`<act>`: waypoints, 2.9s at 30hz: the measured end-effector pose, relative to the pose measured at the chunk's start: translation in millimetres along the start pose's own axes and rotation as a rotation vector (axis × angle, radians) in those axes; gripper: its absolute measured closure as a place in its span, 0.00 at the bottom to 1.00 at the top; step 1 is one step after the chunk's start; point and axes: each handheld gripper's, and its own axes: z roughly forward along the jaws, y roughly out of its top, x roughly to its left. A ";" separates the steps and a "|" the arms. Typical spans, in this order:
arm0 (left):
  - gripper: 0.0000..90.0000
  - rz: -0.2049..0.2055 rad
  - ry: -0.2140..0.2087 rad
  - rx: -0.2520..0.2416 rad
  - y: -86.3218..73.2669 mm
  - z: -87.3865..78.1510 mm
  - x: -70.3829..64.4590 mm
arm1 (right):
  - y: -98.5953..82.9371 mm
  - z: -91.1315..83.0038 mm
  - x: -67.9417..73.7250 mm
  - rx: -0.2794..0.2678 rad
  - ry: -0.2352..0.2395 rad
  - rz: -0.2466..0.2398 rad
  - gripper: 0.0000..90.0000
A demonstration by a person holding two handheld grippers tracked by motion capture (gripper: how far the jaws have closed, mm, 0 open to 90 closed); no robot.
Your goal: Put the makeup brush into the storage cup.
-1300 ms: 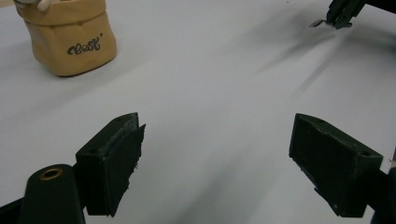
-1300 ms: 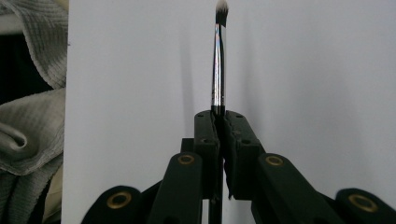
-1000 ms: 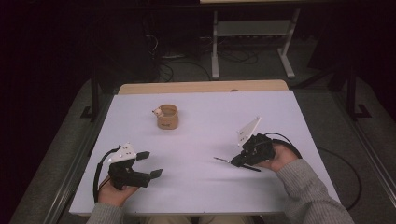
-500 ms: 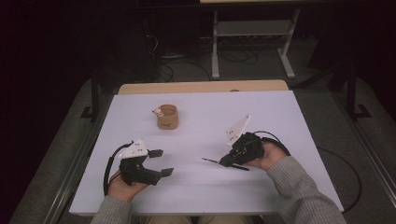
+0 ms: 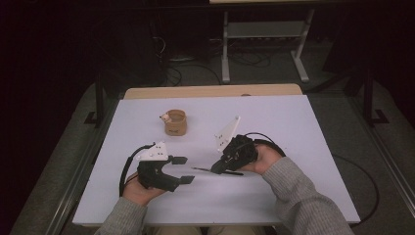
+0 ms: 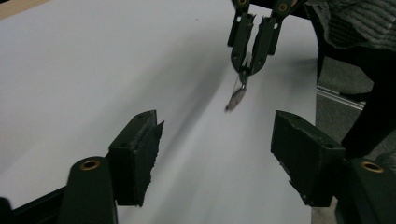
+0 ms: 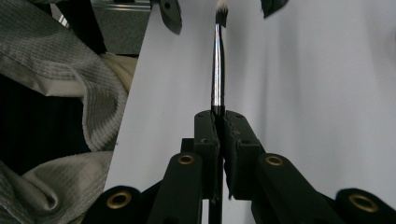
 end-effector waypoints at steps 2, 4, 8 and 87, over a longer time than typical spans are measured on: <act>0.39 0.009 -0.013 0.008 2.8 2.4 -1.5 | 3.5 2.0 1.0 0.003 0.007 -0.010 0.93; 0.43 0.021 -0.028 0.017 4.9 4.6 -2.7 | 6.3 3.7 2.1 0.009 0.012 -0.013 0.93; 0.50 0.033 -0.049 0.028 6.3 8.3 -3.8 | 9.6 6.2 3.2 0.015 0.017 -0.025 0.93; 0.70 0.069 -0.021 0.211 28.4 5.0 6.4 | 24.1 31.5 -9.0 0.127 -0.018 -0.031 0.92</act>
